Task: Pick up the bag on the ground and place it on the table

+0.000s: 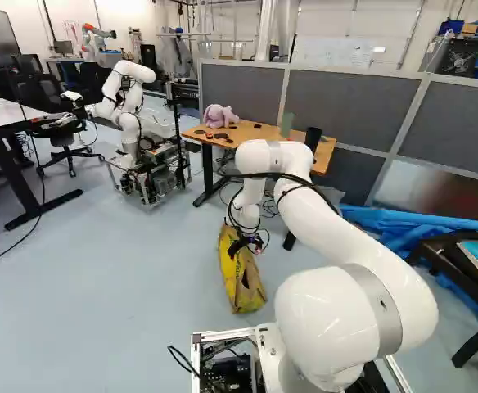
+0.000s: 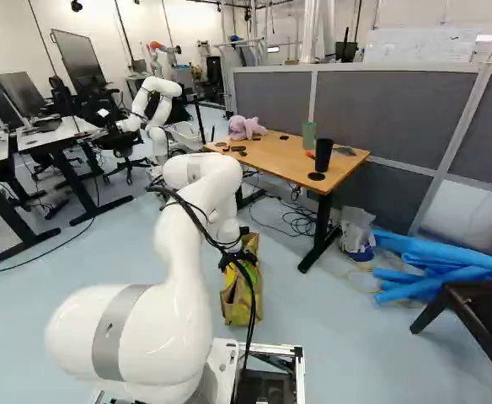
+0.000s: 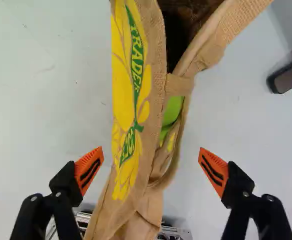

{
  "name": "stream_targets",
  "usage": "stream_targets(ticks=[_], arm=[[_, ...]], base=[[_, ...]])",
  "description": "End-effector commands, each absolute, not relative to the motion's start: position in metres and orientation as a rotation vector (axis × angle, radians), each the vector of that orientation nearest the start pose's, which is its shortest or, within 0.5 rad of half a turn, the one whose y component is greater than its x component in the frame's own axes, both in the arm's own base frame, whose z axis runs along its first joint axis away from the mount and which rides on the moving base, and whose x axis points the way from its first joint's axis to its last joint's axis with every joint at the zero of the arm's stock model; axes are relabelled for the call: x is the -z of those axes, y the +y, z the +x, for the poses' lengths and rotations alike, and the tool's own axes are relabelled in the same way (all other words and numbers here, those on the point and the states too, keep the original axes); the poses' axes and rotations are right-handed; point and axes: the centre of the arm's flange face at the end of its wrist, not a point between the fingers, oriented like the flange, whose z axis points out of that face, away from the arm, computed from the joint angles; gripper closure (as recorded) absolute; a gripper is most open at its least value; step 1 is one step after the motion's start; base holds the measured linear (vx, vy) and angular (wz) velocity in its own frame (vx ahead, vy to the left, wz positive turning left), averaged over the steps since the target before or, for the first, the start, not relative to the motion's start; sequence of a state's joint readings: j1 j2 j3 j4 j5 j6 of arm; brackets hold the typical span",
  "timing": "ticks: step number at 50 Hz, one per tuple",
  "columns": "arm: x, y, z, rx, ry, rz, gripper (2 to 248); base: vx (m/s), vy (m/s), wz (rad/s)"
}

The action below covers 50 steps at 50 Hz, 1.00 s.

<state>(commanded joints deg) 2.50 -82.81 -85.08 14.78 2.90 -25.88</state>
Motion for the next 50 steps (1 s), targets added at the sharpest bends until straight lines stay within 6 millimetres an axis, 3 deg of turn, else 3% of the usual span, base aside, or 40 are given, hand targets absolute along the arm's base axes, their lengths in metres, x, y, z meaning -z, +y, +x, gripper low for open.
stream_targets(ticks=[35, 44, 49, 50], arm=[[0.150, 0.023, 0.561, 0.128, -0.374, -3.136, 3], [0.155, 0.023, 0.561, 0.128, -0.374, -3.136, 3], [0.155, 0.023, 0.561, 0.128, -0.374, -3.136, 7], [0.155, 0.023, 0.561, 0.128, -0.374, -3.136, 43]], base=[[0.000, 0.000, 0.000], [0.000, 0.000, 0.000], [0.000, 0.000, 0.000], [0.000, 0.000, 0.000]])
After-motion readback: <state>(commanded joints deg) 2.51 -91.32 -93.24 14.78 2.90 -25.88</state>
